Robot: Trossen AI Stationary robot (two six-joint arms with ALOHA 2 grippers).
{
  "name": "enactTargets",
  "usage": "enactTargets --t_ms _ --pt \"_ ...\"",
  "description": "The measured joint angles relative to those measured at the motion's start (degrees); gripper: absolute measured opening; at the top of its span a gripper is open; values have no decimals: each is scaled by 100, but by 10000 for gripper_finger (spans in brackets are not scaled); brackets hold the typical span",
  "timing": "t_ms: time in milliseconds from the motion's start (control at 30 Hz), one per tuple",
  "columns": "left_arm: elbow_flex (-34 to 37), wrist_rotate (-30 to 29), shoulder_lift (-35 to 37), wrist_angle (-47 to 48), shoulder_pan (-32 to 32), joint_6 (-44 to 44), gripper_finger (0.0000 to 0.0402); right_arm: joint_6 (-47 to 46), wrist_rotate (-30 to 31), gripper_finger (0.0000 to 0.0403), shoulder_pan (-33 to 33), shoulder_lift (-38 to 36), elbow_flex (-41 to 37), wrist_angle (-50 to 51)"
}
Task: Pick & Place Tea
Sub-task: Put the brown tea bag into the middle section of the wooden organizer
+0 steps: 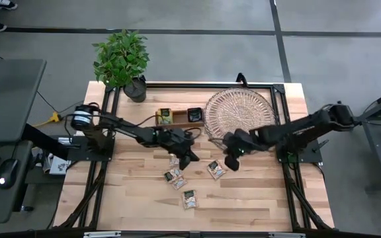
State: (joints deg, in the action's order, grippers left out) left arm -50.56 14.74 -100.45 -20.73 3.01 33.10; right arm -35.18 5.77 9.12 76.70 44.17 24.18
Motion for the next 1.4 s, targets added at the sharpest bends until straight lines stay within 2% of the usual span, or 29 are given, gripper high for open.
enactTargets --t_ms 200,367,500,733,1000,1200,1400 --pt "-798 108 -589 537 -1 13 1 -733 660 0 807 16 -616 -1263" --pt "-1408 284 -975 901 -2 16 1 -835 1029 0 1248 20 -774 -1395" --pt "-1703 271 -1263 1061 -2 19 1 -861 1041 0 1536 22 -937 -1552" --pt "-1809 -52 -1244 1548 -4 153 1 -944 1141 0 1965 416 -1134 -2063" --pt "-1804 -53 -1243 1574 -7 368 1 -917 1372 0 2147 1150 -1127 -2919" --pt "-1804 -150 -1243 1620 -27 319 1 -1436 1702 0 2144 1189 -1124 -2937" --pt "-1809 22 -1354 1510 -125 314 1 -1657 1851 0 2142 1189 -1124 -2948"
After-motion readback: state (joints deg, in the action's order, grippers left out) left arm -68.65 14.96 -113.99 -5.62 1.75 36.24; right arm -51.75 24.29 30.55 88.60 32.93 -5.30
